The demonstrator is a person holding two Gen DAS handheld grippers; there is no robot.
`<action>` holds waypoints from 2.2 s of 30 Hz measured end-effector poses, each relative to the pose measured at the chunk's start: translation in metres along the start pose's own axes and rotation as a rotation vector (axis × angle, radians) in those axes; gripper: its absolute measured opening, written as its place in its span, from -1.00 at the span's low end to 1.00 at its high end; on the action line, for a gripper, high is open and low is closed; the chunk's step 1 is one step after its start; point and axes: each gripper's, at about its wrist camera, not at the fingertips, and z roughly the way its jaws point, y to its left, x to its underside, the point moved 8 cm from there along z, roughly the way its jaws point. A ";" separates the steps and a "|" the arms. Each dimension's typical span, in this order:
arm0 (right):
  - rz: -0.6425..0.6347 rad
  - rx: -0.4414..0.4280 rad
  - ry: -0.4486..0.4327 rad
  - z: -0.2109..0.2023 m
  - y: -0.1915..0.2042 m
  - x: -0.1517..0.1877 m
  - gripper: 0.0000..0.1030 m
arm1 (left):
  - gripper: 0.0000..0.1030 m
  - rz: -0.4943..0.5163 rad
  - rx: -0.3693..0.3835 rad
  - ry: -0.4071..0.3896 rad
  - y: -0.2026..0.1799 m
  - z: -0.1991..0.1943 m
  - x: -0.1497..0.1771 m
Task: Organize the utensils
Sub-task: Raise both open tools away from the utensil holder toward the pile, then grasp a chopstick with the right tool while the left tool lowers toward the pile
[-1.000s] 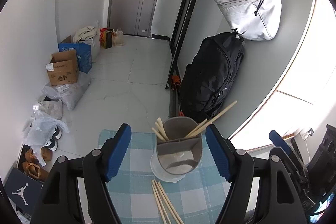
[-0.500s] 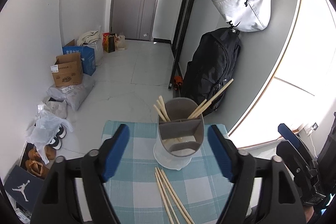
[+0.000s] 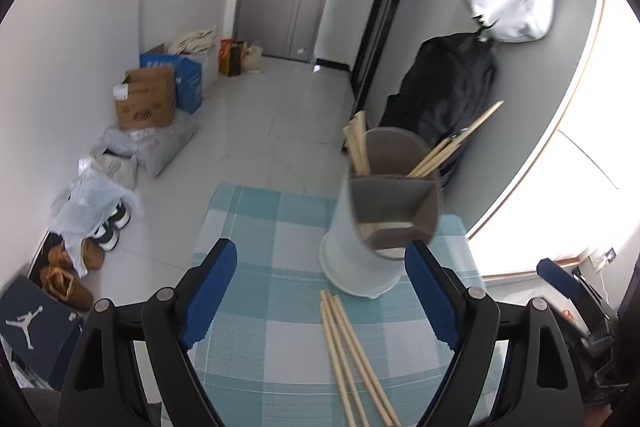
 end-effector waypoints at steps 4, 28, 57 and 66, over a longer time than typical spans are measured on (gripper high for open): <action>-0.016 0.019 0.103 0.023 0.000 0.019 0.92 | 0.61 -0.046 -0.005 0.039 0.020 0.014 0.010; -0.158 0.105 0.574 0.148 0.021 0.113 -0.59 | 0.61 -0.200 -0.054 0.136 0.082 0.039 0.027; -0.204 0.116 0.611 0.153 0.025 0.109 -0.56 | 0.61 -0.262 -0.033 0.236 0.093 0.050 0.040; -0.219 0.149 0.575 0.159 0.026 0.106 -0.65 | 0.61 -0.254 -0.047 0.260 0.094 0.055 0.045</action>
